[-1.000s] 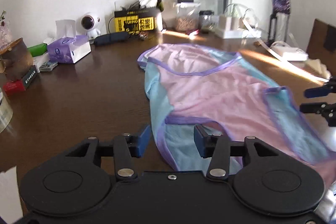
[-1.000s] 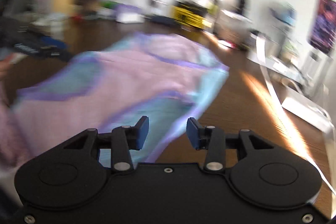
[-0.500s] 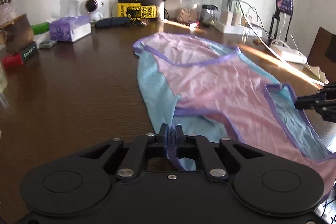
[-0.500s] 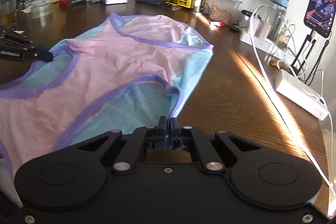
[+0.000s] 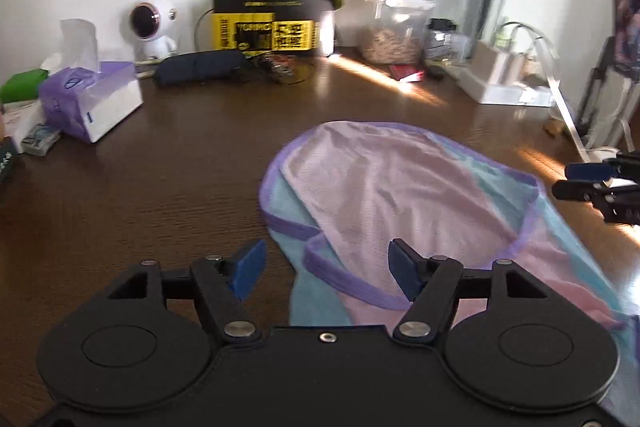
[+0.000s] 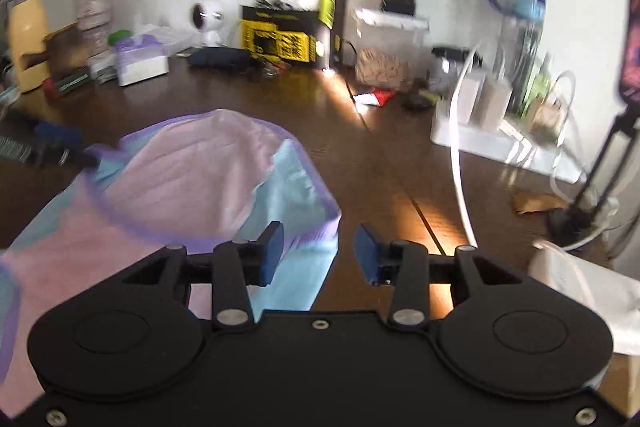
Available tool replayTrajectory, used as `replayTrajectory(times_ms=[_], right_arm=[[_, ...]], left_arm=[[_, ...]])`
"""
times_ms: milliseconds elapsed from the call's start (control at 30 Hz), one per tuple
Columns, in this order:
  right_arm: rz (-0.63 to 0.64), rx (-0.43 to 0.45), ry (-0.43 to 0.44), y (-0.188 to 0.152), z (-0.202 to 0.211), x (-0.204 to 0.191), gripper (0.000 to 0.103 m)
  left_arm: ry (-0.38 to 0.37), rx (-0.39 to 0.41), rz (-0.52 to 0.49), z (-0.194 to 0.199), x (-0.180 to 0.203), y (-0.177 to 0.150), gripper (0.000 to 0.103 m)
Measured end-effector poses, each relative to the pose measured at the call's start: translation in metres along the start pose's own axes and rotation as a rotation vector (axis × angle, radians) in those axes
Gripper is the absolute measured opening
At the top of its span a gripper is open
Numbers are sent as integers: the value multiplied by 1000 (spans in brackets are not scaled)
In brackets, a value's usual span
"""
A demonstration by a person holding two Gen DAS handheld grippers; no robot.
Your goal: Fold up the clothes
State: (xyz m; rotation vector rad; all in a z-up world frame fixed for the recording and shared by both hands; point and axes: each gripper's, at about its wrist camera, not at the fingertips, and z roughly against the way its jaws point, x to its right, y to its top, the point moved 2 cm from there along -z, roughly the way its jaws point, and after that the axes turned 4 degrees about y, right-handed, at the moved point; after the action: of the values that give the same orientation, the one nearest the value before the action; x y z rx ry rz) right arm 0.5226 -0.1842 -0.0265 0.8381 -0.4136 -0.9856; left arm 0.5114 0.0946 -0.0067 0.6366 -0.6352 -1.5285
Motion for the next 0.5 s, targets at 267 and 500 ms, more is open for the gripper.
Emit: replayTrajectory(times_ms=[267,500], right_arm=[[-22,-43,29,0,-42,10,6],[0,-23,-64,-9,-32,12,5]], left_arm=[[-24,-6,73,-16,-14,-7,5],[121,90,387,-5,-32,-20,6]])
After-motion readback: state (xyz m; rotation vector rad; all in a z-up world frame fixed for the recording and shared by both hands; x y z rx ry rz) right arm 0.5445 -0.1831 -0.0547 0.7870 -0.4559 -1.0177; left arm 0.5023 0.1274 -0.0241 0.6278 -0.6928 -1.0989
